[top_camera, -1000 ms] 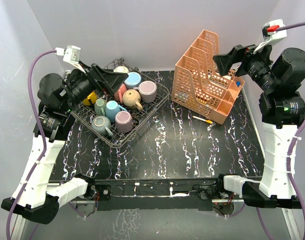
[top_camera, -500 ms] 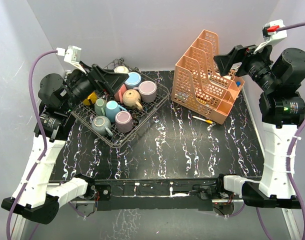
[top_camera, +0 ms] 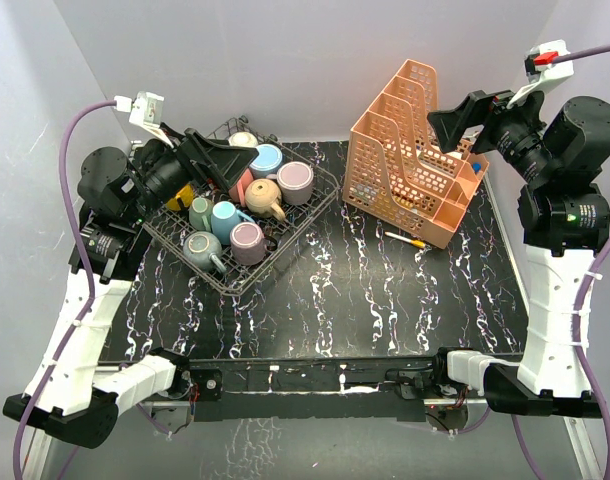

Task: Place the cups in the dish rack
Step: Reset both arms

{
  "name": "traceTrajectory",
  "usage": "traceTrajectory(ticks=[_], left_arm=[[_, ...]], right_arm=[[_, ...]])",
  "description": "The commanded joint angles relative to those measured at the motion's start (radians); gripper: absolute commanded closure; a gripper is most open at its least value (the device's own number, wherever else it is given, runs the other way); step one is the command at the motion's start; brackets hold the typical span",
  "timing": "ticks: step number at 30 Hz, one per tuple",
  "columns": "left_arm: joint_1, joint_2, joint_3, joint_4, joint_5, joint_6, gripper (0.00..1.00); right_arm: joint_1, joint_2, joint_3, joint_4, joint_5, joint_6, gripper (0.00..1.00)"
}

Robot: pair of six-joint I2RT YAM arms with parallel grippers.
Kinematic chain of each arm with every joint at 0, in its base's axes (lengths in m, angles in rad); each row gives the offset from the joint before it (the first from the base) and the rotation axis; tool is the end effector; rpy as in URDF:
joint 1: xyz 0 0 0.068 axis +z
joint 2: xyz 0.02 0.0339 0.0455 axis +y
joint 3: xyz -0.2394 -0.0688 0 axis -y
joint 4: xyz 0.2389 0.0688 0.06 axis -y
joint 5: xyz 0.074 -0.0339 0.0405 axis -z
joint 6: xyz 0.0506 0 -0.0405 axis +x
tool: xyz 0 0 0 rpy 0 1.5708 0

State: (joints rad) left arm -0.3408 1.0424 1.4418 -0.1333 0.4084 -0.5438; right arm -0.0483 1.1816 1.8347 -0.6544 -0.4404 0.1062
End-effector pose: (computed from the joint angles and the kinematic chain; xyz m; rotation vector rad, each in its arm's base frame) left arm 0.1933 -0.0899 0.5001 0.2273 1.3803 -1.0092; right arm 0.2030 0.0118 0.5277 -0.2254 1.5693 0.3909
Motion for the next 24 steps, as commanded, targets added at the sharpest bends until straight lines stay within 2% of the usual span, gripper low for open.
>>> traceTrajectory(ticks=[1,24], left_arm=[[0.005,-0.013,-0.01,0.041,0.02,-0.009,0.03],[0.006,-0.008,-0.012,0.057,0.034,-0.034,0.03]], right_arm=[[-0.007,-0.019,-0.005,0.048,0.004,-0.007,0.01],[-0.012,-0.038,-0.019,0.054,0.002,0.0,0.01]])
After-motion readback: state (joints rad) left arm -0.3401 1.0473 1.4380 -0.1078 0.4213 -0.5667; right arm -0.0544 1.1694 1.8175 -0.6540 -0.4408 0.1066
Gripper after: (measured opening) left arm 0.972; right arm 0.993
